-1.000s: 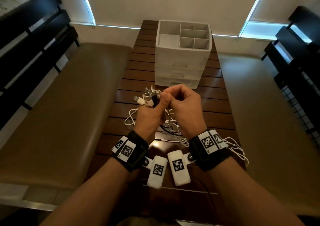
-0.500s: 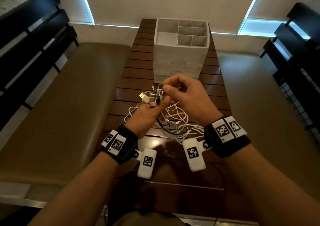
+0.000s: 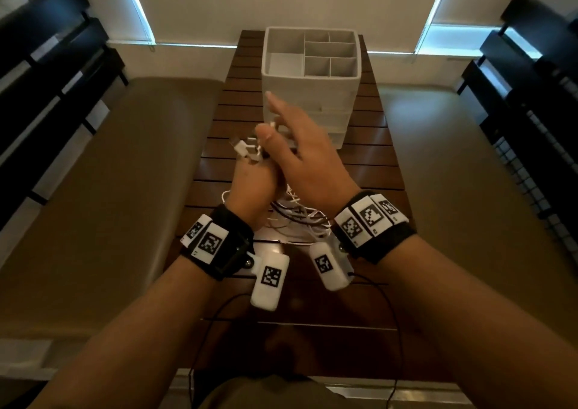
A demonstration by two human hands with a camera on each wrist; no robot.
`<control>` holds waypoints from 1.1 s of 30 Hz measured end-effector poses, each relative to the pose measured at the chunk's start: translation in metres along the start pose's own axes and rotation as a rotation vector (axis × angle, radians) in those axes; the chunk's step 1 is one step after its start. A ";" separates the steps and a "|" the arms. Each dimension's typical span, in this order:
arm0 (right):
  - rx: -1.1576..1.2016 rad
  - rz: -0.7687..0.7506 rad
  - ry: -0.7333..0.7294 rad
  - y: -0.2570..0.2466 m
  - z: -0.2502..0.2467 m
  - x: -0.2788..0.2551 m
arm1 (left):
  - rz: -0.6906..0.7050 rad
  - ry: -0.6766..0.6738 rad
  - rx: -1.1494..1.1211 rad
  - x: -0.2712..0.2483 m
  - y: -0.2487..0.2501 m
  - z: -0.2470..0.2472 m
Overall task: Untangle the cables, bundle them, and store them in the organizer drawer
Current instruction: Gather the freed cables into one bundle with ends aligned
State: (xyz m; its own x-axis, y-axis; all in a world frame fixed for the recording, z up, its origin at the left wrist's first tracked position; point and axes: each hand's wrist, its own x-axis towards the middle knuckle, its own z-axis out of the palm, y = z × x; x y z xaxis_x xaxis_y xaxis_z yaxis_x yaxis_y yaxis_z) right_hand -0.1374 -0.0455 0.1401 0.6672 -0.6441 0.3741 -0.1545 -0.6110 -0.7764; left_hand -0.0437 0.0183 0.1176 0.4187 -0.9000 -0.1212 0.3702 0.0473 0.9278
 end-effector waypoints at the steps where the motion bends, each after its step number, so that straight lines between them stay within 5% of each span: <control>1: 0.092 0.083 -0.007 0.005 0.001 -0.006 | 0.006 0.027 -0.030 0.005 0.005 -0.002; 5: 0.090 0.298 -0.370 0.026 0.004 -0.037 | 0.002 -0.105 -0.080 0.010 0.013 -0.012; 11: -0.249 0.111 -0.512 0.052 -0.013 -0.045 | -0.016 -0.238 -0.051 0.000 0.019 -0.029; 16: -0.571 0.161 -0.423 0.083 -0.036 -0.057 | -0.030 -0.177 -0.003 -0.004 0.021 -0.041; 20: -0.498 0.261 -0.370 0.102 -0.044 -0.063 | -0.004 -0.066 0.047 -0.002 0.022 -0.050; 24: -0.651 0.199 -0.239 0.110 -0.039 -0.046 | 0.003 -0.052 0.114 -0.004 0.019 -0.052; 27: -0.491 0.155 -0.077 0.110 -0.041 -0.036 | 0.013 -0.058 0.097 -0.006 0.018 -0.047; 31: -0.578 0.382 -0.243 0.117 -0.051 -0.037 | 0.024 -0.053 0.085 -0.005 0.021 -0.055; 33: -0.557 0.377 -0.133 0.117 -0.056 -0.039 | 0.020 -0.051 0.073 -0.005 0.022 -0.058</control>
State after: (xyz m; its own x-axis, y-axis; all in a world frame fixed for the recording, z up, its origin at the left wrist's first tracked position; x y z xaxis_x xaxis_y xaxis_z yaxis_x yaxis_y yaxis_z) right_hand -0.2225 -0.1176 0.0627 0.5727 -0.8189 0.0369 -0.7215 -0.5250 -0.4515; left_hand 0.0099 0.0492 0.1179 0.3817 -0.9203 -0.0855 0.3002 0.0360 0.9532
